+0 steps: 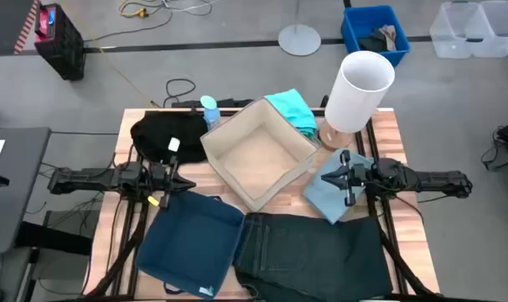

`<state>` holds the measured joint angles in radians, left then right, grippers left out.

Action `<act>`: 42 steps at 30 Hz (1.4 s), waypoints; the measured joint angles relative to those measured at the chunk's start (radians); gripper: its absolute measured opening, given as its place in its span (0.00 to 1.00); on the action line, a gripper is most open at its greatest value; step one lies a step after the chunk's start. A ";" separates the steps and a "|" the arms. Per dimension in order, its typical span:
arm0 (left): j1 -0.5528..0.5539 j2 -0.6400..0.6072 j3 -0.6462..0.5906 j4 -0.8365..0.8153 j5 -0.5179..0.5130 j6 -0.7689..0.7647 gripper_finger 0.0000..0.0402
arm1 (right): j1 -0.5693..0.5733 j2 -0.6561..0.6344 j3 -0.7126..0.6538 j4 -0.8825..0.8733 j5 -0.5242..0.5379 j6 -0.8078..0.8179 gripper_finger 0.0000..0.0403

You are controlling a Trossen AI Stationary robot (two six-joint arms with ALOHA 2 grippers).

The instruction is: Sort clothes

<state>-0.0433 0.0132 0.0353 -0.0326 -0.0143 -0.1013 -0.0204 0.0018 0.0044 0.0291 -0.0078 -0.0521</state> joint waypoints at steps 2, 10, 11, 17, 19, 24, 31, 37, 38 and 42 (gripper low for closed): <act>0.000 0.000 0.000 0.000 0.000 0.000 0.02 | 0.000 0.000 0.000 0.000 0.000 0.000 0.12; 0.000 0.000 0.000 0.000 0.000 0.000 0.02 | 0.000 0.000 0.000 0.000 0.000 0.000 0.12; 0.000 0.000 0.000 0.000 0.000 0.000 0.02 | 0.000 0.000 0.000 0.000 0.000 0.000 0.12; 0.000 0.000 0.000 0.000 0.000 0.000 0.02 | 0.000 0.000 0.000 0.000 0.000 0.000 0.12; 0.000 0.000 0.000 0.000 0.000 0.000 0.02 | 0.000 0.000 0.000 0.000 0.000 0.000 0.12; 0.000 0.000 0.000 0.000 0.000 0.000 0.02 | 0.000 0.000 0.000 0.000 0.000 0.000 0.12; 0.000 0.000 0.000 0.000 0.000 0.000 0.02 | 0.000 0.000 0.000 0.000 0.000 0.000 0.12; 0.000 0.000 -0.003 0.072 -0.063 0.039 0.02 | 0.000 0.000 0.000 0.000 0.000 0.000 0.12; 0.000 0.000 -0.003 0.116 -0.065 0.006 0.02 | 0.000 0.000 0.000 0.000 0.000 0.000 0.12; 0.000 0.000 -0.003 0.404 -0.141 -0.161 0.02 | 0.000 0.000 0.000 0.000 0.000 0.000 0.12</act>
<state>-0.0437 0.0135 0.0326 0.3717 -0.1550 -0.2627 -0.0201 0.0021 0.0044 0.0288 -0.0078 -0.0521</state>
